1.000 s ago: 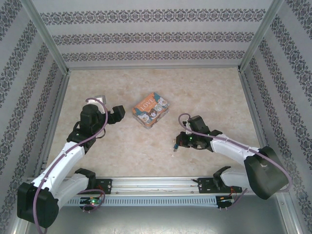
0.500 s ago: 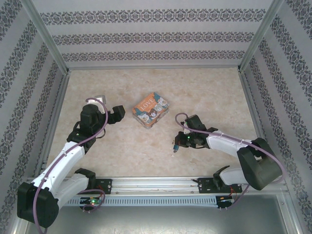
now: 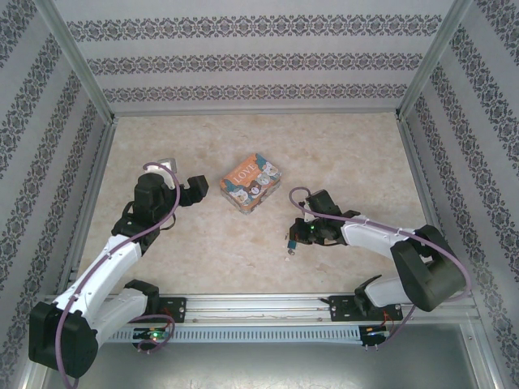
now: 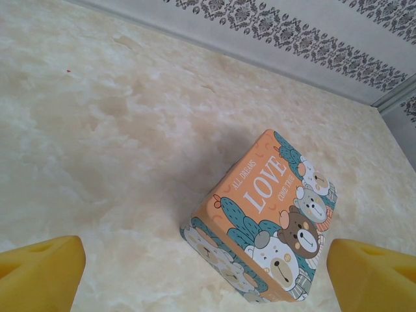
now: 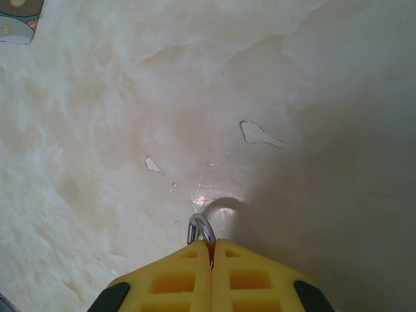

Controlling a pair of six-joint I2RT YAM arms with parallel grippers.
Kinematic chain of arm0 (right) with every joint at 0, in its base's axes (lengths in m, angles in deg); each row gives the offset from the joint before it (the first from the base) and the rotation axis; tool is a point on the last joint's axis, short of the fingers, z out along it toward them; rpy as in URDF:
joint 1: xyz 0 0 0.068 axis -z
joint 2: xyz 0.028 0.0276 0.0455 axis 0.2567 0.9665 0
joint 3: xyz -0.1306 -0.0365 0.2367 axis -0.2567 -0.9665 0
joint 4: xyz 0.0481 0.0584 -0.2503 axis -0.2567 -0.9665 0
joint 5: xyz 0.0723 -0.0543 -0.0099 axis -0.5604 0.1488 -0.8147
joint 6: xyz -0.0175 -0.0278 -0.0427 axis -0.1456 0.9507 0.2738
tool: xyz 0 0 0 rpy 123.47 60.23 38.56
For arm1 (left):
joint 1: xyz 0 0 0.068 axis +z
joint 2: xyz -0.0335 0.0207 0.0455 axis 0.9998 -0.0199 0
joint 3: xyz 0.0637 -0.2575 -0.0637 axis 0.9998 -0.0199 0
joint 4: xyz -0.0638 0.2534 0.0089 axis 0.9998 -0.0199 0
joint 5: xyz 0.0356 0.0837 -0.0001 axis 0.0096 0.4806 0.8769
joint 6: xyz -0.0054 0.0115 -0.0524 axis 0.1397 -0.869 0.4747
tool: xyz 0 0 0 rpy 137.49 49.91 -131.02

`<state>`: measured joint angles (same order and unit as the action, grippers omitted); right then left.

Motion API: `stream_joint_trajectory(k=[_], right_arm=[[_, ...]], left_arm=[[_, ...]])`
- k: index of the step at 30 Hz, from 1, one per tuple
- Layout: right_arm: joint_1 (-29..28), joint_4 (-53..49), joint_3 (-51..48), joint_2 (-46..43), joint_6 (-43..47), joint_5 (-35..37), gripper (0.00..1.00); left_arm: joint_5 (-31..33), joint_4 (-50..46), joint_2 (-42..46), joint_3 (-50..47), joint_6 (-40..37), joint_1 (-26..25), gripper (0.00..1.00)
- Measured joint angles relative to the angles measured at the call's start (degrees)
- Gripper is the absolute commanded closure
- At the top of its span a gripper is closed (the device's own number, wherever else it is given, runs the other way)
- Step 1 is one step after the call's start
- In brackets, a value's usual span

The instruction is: Unlock the padlock with the key

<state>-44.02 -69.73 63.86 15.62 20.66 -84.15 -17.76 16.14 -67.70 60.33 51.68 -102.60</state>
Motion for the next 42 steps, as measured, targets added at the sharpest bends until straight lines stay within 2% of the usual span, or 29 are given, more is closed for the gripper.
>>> stream_joint_trajectory(k=[15,27,35,42], right_arm=[[0.5,-2.8,0.0,-3.4,3.1,0.5,0.72],[4.3,-7.1,0.0,-16.1,8.5,4.8,0.54],[8.0,-6.4,0.0,-27.0,15.4,12.1,0.41],[12.0,-1.9,0.0,-30.8,22.3,17.5,0.33]], left_arm=[[0.0,0.5,0.0,-0.4,0.0,0.0,0.01],[0.7,1.5,4.7,-2.2,-1.0,1.1,0.01],[6.0,1.4,10.0,-2.2,-7.1,1.1,0.01],[12.2,1.7,11.7,-2.3,-11.8,1.3,0.01]])
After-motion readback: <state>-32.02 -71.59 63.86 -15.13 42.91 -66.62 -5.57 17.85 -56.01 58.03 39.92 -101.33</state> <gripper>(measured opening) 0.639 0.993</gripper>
